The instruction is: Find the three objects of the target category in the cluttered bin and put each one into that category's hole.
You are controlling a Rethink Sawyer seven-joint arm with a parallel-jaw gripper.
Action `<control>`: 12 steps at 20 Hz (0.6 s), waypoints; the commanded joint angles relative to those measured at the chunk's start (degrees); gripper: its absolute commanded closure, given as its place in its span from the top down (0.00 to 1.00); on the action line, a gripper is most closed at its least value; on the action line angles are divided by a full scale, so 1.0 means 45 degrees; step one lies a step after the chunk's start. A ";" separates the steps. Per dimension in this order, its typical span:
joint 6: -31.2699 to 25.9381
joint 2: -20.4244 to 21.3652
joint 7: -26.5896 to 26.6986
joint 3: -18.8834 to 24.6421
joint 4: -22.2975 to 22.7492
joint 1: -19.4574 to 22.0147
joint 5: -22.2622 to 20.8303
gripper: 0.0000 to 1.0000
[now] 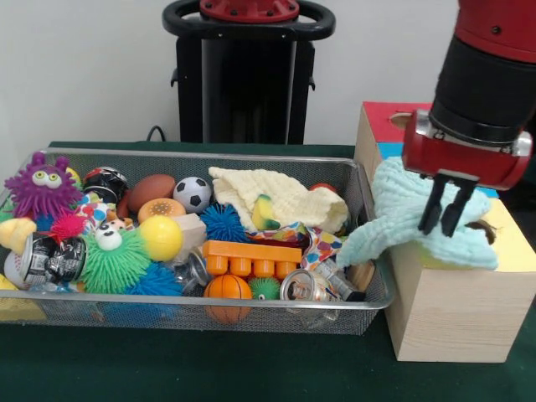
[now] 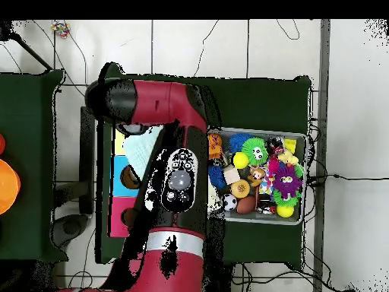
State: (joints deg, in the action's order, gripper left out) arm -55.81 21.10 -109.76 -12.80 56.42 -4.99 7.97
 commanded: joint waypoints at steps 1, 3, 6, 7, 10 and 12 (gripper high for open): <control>0.1504 0.0736 0.2454 0.1719 0.2533 0.0547 -0.1253 0.00; 0.1837 0.1131 0.1890 0.1507 0.3229 0.0213 -0.1480 0.00; 0.2193 0.1669 0.0634 0.1137 0.4171 -0.0447 -0.1705 0.00; 0.2187 0.1763 0.0140 0.0976 0.4295 -0.0705 -0.1762 0.00; 0.1772 0.1851 -0.1221 0.0454 0.4274 -0.1480 -0.1837 0.00; 0.1563 0.1850 -0.2209 0.0014 0.4203 -0.2122 -0.1788 0.00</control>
State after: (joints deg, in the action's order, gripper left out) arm -48.22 26.80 -109.76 -13.63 66.61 -8.42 2.37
